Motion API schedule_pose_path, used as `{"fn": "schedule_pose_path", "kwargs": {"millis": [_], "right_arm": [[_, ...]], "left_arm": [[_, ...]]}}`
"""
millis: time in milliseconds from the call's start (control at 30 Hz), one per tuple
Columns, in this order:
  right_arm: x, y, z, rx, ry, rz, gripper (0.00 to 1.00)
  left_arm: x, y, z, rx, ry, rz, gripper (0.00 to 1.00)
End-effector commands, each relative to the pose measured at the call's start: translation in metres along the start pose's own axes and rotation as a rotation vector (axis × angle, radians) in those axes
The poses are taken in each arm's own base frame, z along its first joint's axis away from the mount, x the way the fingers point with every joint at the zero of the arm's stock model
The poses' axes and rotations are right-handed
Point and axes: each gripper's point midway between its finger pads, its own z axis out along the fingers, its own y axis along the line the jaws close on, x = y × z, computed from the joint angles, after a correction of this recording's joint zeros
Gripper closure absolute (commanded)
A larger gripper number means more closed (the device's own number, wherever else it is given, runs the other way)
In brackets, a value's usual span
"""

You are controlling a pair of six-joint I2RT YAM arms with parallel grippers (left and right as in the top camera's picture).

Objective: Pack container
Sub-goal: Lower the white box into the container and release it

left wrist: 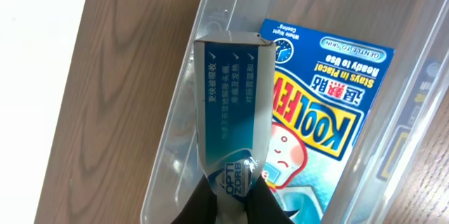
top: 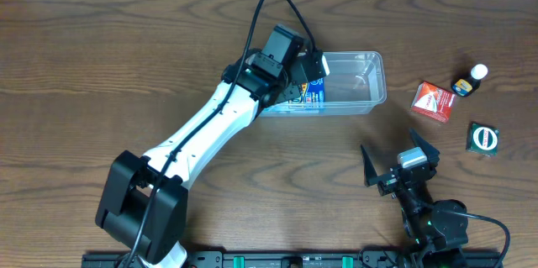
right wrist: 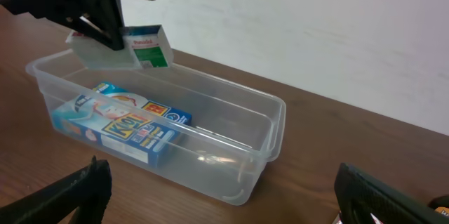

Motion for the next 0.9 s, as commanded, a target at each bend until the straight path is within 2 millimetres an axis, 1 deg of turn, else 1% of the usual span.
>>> {"fn": "schedule_pose_path", "kwargs": {"millis": [0,100,233,433,567,700,867], "right_arm": [[0.0,0.002,0.0,-0.01,-0.002,-0.015,0.01],[0.0,0.002,0.0,-0.01,-0.002,-0.015,0.01],[0.0,0.002,0.0,-0.01,-0.002,-0.015,0.01],[0.0,0.002,0.0,-0.01,-0.002,-0.015,0.01],[0.0,0.002,0.0,-0.01,-0.002,-0.015,0.01],[0.0,0.002,0.0,-0.01,-0.002,-0.015,0.01],[0.0,0.002,0.0,-0.01,-0.002,-0.015,0.01]], "left_arm": [[0.007,0.004,0.008,0.011,0.009,0.015,0.92],[0.013,0.005,0.017,0.016,0.024,0.005,0.92],[0.023,0.002,0.033,0.034,0.052,-0.003,0.92],[0.029,-0.002,0.05,0.043,0.065,0.003,0.91],[0.034,-0.001,0.056,0.044,0.073,-0.004,0.66],[0.039,0.002,0.057,0.041,0.083,-0.013,0.57],[0.042,0.004,0.057,0.042,0.089,-0.019,0.57]]}}
